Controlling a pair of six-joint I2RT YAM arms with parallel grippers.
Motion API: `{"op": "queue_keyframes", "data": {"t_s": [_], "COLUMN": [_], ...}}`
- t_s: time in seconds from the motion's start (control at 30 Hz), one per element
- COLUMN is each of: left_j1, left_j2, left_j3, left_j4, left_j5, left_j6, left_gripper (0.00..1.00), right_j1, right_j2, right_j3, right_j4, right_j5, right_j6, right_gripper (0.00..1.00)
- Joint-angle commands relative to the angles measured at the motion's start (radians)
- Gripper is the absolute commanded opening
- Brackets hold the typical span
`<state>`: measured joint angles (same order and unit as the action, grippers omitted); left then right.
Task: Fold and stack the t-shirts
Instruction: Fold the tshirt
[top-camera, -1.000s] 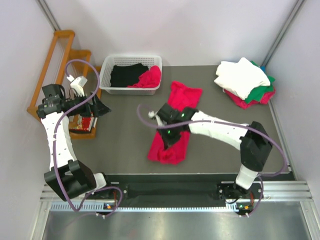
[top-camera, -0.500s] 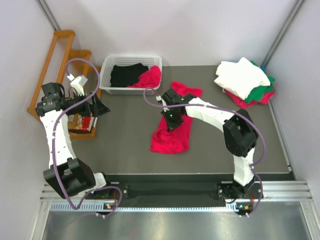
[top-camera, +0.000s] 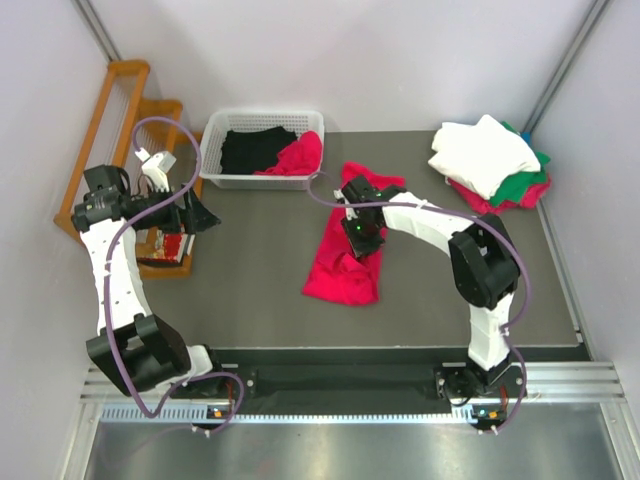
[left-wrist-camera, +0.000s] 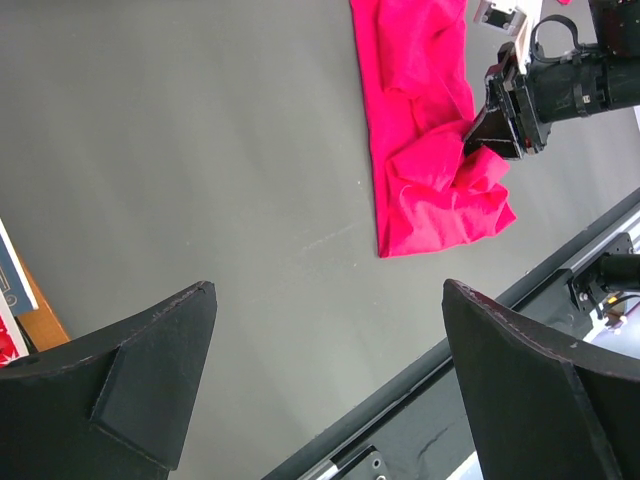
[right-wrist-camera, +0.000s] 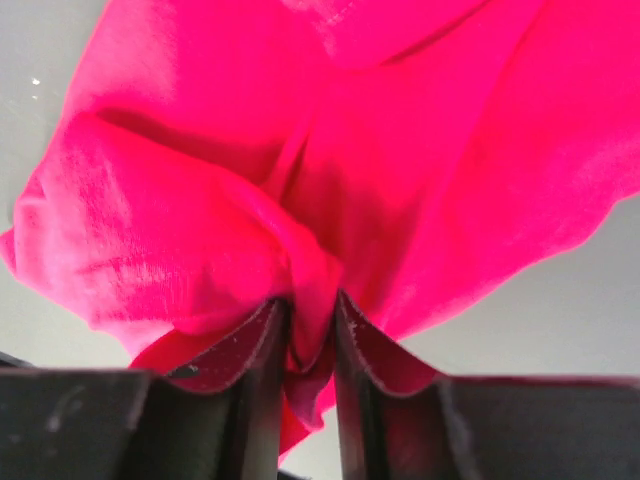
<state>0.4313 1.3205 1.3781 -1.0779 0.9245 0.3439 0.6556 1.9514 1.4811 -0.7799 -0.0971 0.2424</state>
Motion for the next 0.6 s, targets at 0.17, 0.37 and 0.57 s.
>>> {"op": "queue_keyframes", "data": {"t_s": [0.17,0.37,0.57], "left_j1": [0.006,0.006,0.007], "left_j2": [-0.001,-0.004,-0.010], "left_j3": [0.001,-0.001,-0.005], "left_j4": [-0.033,-0.047,-0.060], "left_j5": [0.030,0.046,0.048], "left_j6": [0.040,0.043,0.055], "left_gripper": [0.99,0.99,0.99], "right_j1": [-0.082,-0.105,-0.096], "right_j2": [0.018,0.067,0.031], "right_j3": [0.089,0.278,0.372], "right_j4": [0.016,-0.074,-0.125], "right_j5": [0.158,0.422,0.514], "right_j6": [0.015,0.014,0.034], "right_gripper": [0.52,1.00,1.00]}}
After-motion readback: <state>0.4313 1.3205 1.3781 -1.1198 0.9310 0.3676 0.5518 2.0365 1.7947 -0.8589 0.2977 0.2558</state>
